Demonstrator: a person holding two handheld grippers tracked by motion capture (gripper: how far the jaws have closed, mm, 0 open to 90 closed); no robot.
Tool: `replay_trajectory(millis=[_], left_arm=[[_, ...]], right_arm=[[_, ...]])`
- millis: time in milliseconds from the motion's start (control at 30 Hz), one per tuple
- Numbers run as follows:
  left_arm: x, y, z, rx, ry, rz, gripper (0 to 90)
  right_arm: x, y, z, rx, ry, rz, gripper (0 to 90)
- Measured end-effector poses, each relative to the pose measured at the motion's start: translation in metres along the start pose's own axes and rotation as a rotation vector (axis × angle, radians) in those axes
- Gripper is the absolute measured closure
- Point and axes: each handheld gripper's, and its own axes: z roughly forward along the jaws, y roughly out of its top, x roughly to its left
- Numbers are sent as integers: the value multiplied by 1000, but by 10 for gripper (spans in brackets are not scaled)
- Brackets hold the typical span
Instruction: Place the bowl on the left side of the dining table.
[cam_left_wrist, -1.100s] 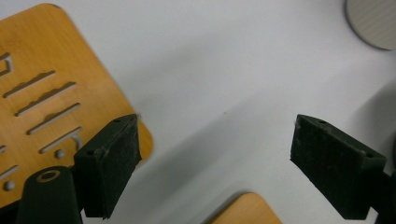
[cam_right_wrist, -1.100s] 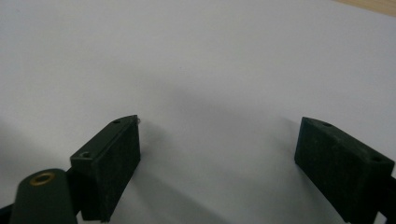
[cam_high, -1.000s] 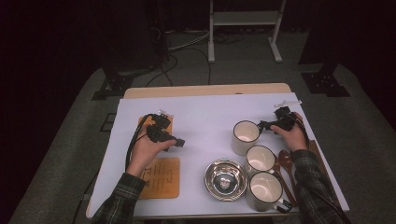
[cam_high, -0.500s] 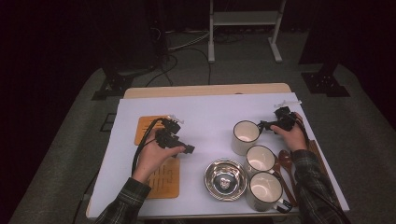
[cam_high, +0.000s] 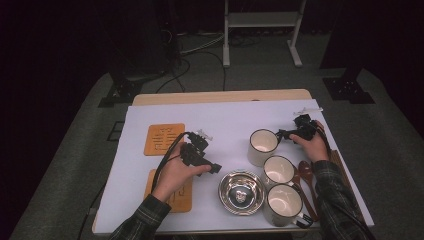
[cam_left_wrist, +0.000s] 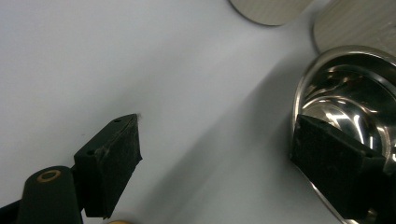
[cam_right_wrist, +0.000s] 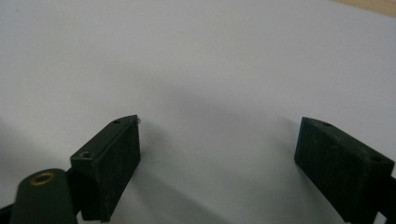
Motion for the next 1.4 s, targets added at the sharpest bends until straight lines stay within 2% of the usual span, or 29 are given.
replay_trajectory(millis=[67, 300, 567, 1100, 1267, 1400], left_arm=[[-5, 1, 2, 6, -16, 12, 150], [-15, 3, 11, 26, -28, 42, 153], [-26, 3, 21, 45, -47, 53, 152], [-37, 2, 40, 70, -47, 71, 153], [-40, 2, 46, 98, -45, 91, 167], [-42, 1, 50, 106, -38, 92, 177]], right_arm=[[0, 0, 0, 0, 0, 0, 129], [0, 0, 0, -1, -1, -2, 129], [0, 0, 0, -1, -2, -1, 129], [0, 0, 0, -2, -3, -3, 129], [0, 0, 0, -2, -3, -3, 130], [0, 0, 0, -2, -3, -3, 129]])
